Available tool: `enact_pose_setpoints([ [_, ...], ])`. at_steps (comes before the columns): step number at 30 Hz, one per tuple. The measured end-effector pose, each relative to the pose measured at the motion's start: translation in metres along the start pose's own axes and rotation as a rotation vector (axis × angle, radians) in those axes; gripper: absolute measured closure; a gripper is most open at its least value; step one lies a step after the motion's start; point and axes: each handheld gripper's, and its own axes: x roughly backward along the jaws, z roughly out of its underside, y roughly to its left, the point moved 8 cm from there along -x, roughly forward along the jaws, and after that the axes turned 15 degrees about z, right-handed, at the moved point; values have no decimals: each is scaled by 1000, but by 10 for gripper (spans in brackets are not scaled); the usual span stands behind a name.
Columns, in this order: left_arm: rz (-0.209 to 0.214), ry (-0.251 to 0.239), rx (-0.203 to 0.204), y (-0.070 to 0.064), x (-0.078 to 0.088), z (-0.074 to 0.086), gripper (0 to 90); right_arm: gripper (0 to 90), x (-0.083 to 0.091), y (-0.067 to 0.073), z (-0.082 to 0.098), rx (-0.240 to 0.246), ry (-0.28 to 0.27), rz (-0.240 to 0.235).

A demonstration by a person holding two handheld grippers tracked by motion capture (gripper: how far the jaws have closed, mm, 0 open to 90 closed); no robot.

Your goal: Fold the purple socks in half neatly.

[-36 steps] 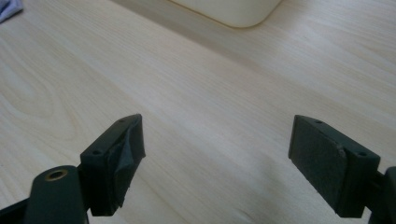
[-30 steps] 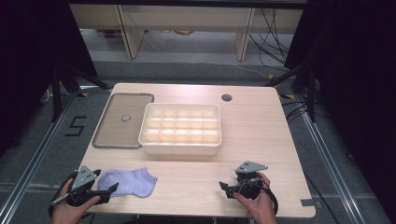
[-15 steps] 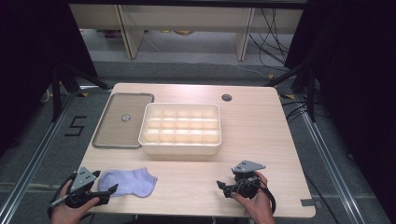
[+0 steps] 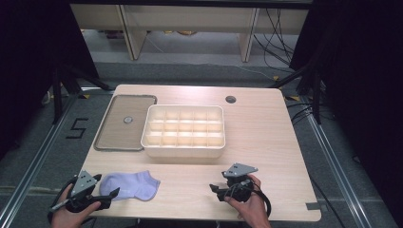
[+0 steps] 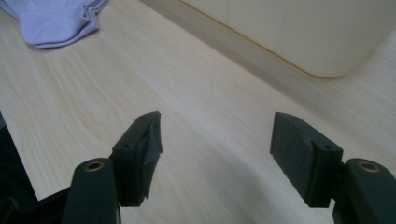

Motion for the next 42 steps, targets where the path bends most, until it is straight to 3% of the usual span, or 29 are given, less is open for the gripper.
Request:
enact_pose_setpoints([
  [2,-1,-26,16,-1,-2,-2,162,373,-4,5,-3,26,-16,-17],
  [3,-2,-42,30,-2,-3,-2,162,396,-3,9,-4,12,-4,-24],
  [10,15,-50,31,-3,-2,-3,169,509,-9,32,-20,61,-48,-89],
  [11,11,-2,-2,-1,2,-1,169,539,-10,36,-21,65,-37,-96],
  [14,18,-1,6,-2,2,-1,169,610,-14,43,-27,88,-53,-107],
  [15,18,-10,6,-2,1,-2,170,636,-14,46,-29,93,-55,-108],
  [16,21,-58,45,-5,-2,-5,171,655,-16,48,-31,95,-62,-113],
  [19,21,-4,-5,-2,2,-2,175,715,-22,57,-37,94,-69,-138],
  [20,20,-7,0,-3,2,-2,175,730,-23,59,-38,104,-64,-144],
  [21,20,-54,37,-5,-2,-4,175,755,-25,64,-40,94,-65,-153],
  [24,13,-40,32,-5,-2,-3,176,826,-31,75,-44,135,-81,-194],
  [25,15,-3,6,-3,1,-1,177,852,-33,79,-46,150,-84,-204],
  [26,11,-44,33,-4,-2,-4,177,872,-34,84,-47,163,-82,-216],
  [27,20,-45,29,-4,-1,-5,178,888,-37,88,-49,176,-85,-226],
  [31,18,-65,36,-3,0,-6,178,900,-48,107,-58,214,-84,-261],
  [36,19,-54,32,-2,-2,-6,178,900,-66,130,-69,253,-75,-279],
  [37,17,-22,14,-1,0,-4,178,900,-68,133,-71,260,-69,-274],
  [38,16,-55,41,-2,-3,-6,177,900,-70,135,-72,264,-62,-276],
  [39,16,-53,30,-2,-3,-6,178,900,-73,138,-75,262,-65,-279],
  [40,21,-60,46,-3,-4,-6,177,900,-76,141,-77,267,-71,-279],
  [41,19,-25,24,0,-3,-4,177,900,-78,142,-78,275,-61,-279],
  [42,19,-40,41,-1,-4,-5,177,900,-81,145,-80,280,-63,-285],
])
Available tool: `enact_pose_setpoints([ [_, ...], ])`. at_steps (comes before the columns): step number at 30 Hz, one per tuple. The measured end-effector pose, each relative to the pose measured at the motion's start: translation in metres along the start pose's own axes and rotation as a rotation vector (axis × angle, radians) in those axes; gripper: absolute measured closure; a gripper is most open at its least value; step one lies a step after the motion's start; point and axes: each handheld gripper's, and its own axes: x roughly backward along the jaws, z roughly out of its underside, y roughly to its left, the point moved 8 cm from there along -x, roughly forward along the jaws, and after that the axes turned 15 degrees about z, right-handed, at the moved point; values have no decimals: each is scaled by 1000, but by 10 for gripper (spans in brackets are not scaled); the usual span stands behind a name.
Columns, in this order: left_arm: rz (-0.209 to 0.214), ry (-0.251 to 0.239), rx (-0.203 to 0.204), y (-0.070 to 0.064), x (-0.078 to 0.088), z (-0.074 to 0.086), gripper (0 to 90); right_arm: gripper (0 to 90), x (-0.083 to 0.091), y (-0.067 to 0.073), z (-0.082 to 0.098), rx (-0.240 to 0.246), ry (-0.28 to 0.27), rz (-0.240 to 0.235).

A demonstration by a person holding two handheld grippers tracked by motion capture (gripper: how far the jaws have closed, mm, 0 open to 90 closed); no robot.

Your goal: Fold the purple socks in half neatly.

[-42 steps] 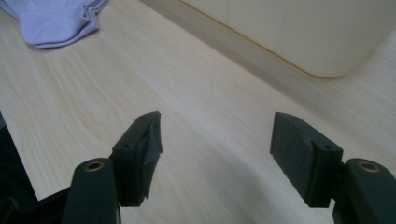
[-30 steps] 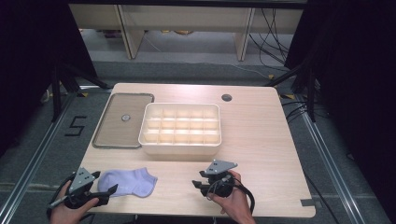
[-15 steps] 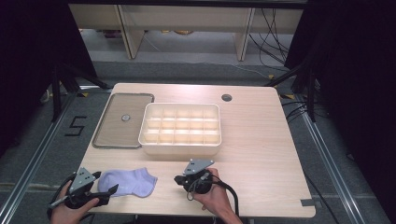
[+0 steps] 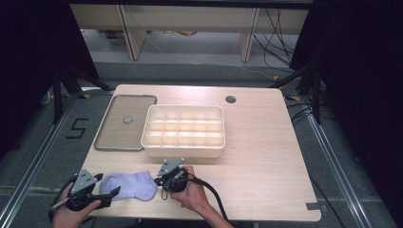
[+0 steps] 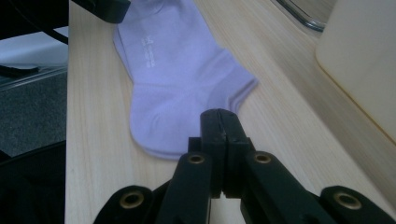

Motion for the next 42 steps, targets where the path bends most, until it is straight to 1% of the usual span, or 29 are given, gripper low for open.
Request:
enact_pose_setpoints([
  [2,-2,-2,-9,1,0,-1,177,900,-4,1,-3,8,2,-9],
  [3,-1,-3,-9,1,0,-1,177,900,-8,2,-4,24,0,-11],
  [4,0,-5,-7,1,0,-1,177,900,-10,4,-5,8,6,-11],
  [6,-1,-6,-6,1,0,-1,177,900,-16,8,-7,34,10,-25],
  [7,-2,-8,3,1,0,-1,177,900,-19,8,-7,33,16,-17],
  [8,-8,-8,3,1,0,-1,177,900,-21,12,-8,27,28,-31],
  [9,-4,-2,4,2,0,0,177,900,-23,13,-8,35,36,-29],
  [11,-6,-13,13,2,0,0,177,900,-27,15,-7,53,56,-18],
  [12,-7,-2,2,2,2,0,177,900,-29,15,-7,68,55,-23],
  [13,-8,9,-7,3,3,0,177,900,-28,15,-5,55,69,-13],
  [14,-6,-7,5,3,1,0,177,900,-29,13,-3,65,73,-9],
  [15,-5,29,-18,4,4,2,177,900,-28,12,-2,63,77,-7],
  [16,-4,-10,12,2,1,0,177,900,-26,11,0,62,79,-7],
  [23,-5,-3,3,1,2,1,177,900,-9,-4,17,45,97,23],
  [24,-7,-2,4,1,2,1,177,900,-6,-7,20,55,95,19],
  [25,-6,0,3,1,2,2,177,900,-3,-10,23,51,98,29],
  [26,-4,-9,17,0,1,2,177,900,2,-14,27,40,108,38],
  [27,-4,-1,15,0,1,3,177,900,4,-15,30,38,112,36],
  [28,-6,29,-7,1,3,4,177,900,7,-18,32,45,109,33],
  [29,-3,45,-11,1,4,5,176,900,11,-21,36,38,117,42],
  [31,3,1,8,-1,1,2,176,900,17,-28,42,28,117,54],
  [32,5,39,-14,0,3,5,176,900,20,-31,45,30,120,63],
  [34,14,24,9,-2,1,5,176,900,27,-36,51,26,123,64],
  [35,13,-6,31,-4,-2,3,179,900,30,-38,54,19,126,66],
  [37,30,2,33,-8,-5,4,182,900,35,-43,59,8,132,75],
  [38,44,38,13,-10,-4,6,189,900,38,-46,61,14,128,86],
  [40,63,-6,31,-16,-9,2,215,900,43,-48,67,4,135,84],
  [41,78,22,10,-17,-7,2,224,900,46,-50,69,11,135,87],
  [42,85,-16,41,-21,-11,-1,249,900,49,-51,71,9,135,88],
])
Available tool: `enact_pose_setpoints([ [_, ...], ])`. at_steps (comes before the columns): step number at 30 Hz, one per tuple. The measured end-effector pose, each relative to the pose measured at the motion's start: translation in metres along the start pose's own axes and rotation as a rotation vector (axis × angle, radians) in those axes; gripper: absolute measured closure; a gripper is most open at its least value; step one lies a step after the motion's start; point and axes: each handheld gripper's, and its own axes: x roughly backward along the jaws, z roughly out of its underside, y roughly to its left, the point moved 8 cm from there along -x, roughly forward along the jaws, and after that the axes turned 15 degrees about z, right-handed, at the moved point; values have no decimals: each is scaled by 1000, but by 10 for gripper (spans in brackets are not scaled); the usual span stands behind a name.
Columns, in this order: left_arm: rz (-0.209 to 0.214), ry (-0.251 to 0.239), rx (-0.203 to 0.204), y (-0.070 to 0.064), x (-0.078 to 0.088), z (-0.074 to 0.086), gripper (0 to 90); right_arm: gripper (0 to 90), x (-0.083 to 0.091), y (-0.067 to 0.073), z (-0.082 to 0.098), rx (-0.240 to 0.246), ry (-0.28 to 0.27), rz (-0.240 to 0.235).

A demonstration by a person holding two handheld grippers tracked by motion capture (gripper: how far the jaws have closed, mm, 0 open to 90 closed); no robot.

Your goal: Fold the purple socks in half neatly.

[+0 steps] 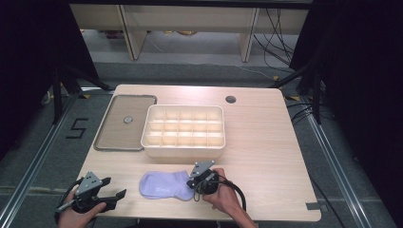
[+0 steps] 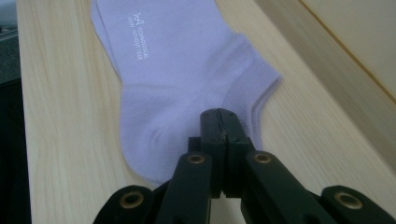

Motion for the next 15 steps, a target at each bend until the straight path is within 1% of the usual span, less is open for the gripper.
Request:
enact_pose_setpoints([
  [1,9,-9,8,-3,-2,-2,265,900,2,-2,3,-5,3,5],
  [2,24,-18,11,-5,-5,-3,276,900,5,-5,7,2,9,6],
  [4,40,0,-6,-10,-11,-5,303,900,8,-8,11,-14,7,15],
  [5,52,-8,-4,-14,-16,-8,306,900,11,-9,14,-11,10,6],
  [6,57,22,-28,-16,-18,-8,316,900,12,-10,16,-19,9,2],
  [7,76,9,-25,-21,-24,-11,322,900,14,-12,18,-11,16,8],
  [8,83,31,-38,-23,-27,-12,323,900,15,-14,19,-10,4,13],
  [9,91,36,-50,-24,-30,-14,331,900,16,-15,22,-14,9,18],
  [10,102,43,-55,-27,-32,-16,347,900,18,-17,24,-24,11,24],
  [11,104,36,-53,-30,-37,-17,355,900,19,-18,26,-22,9,22],
  [12,123,50,-56,-33,-41,-18,358,900,21,-20,27,-26,9,23],
  [13,130,42,-59,-36,-46,-20,378,900,23,-22,30,-21,19,23],
  [14,151,61,-75,-39,-49,-20,396,900,23,-22,31,-34,14,22],
  [15,149,47,-67,-42,-55,-22,397,900,25,-24,32,-31,19,23],
])
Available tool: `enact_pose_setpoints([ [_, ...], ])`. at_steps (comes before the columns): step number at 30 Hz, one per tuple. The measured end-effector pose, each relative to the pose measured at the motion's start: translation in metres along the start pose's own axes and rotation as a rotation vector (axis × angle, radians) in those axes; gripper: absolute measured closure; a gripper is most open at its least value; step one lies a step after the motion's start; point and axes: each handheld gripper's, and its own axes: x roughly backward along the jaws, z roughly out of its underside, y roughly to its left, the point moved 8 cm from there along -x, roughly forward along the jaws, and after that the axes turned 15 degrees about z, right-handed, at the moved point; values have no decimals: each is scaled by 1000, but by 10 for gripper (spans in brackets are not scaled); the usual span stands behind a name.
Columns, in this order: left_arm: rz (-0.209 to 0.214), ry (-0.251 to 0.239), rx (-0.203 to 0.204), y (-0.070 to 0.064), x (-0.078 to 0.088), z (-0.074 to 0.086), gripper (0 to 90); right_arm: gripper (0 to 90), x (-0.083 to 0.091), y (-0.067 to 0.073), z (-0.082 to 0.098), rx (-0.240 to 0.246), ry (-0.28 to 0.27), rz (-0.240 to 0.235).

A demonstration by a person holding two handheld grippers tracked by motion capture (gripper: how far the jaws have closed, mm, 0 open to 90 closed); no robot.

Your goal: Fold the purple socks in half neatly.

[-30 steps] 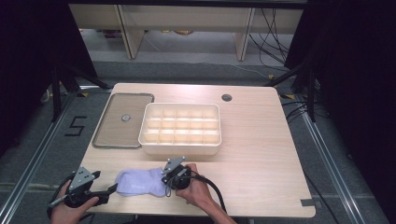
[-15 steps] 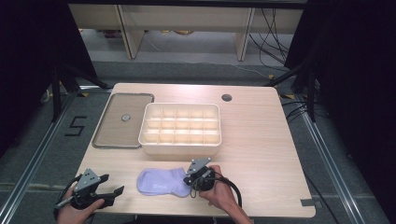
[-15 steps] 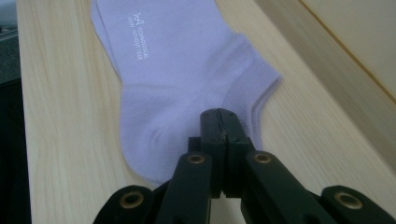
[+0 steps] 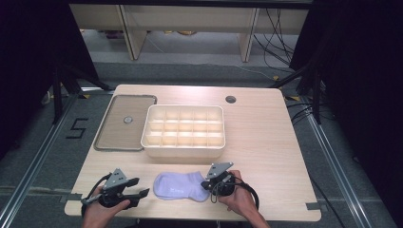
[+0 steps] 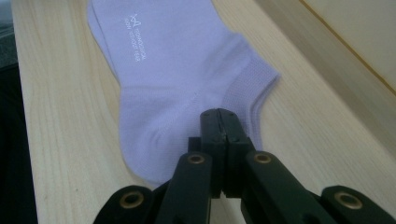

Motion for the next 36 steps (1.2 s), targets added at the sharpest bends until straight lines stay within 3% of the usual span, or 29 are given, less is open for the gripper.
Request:
enact_pose_setpoints([
  [3,13,30,-18,-2,-11,-4,402,900,2,-1,3,-25,12,12],
  [5,25,43,-21,-4,-19,-5,402,900,2,-2,4,3,-8,4],
  [7,28,54,-8,-7,-27,-6,401,900,4,-4,6,-3,0,20],
  [8,32,64,-26,-8,-32,-8,402,900,5,-5,7,17,-4,5],
  [9,29,70,-34,-10,-34,-8,422,900,7,-6,9,1,18,11],
  [11,29,72,-33,-12,-39,-9,469,900,7,-8,11,1,0,16],
  [12,26,55,-33,-12,-41,-12,475,900,9,-8,13,-29,20,29],
  [13,23,60,-46,-12,-43,-13,504,900,9,-9,13,-13,6,26],
  [14,31,60,-29,-14,-47,-14,520,900,10,-10,15,-26,18,36],
  [15,31,83,-50,-14,-49,-14,524,900,11,-11,15,5,3,18],
  [19,38,102,-57,-15,-58,-14,569,900,13,-12,19,-42,29,45],
  [20,34,123,-74,-14,-59,-14,586,898,12,-11,17,-31,3,29],
  [21,46,100,-50,-17,-62,-15,629,898,13,-10,17,-29,5,27],
  [28,81,83,-41,-16,-64,-17,808,895,12,-12,17,-31,1,33],
  [31,80,84,-43,-17,-63,-17,827,879,14,-11,18,-36,14,31],
  [32,84,99,-70,-17,-61,-17,831,879,14,-11,16,-43,-8,35],
  [35,83,115,-81,-20,-57,-16,834,884,19,-12,13,-42,-29,36],
  [36,92,103,-69,-22,-56,-17,834,886,19,-10,9,-64,-50,38],
])
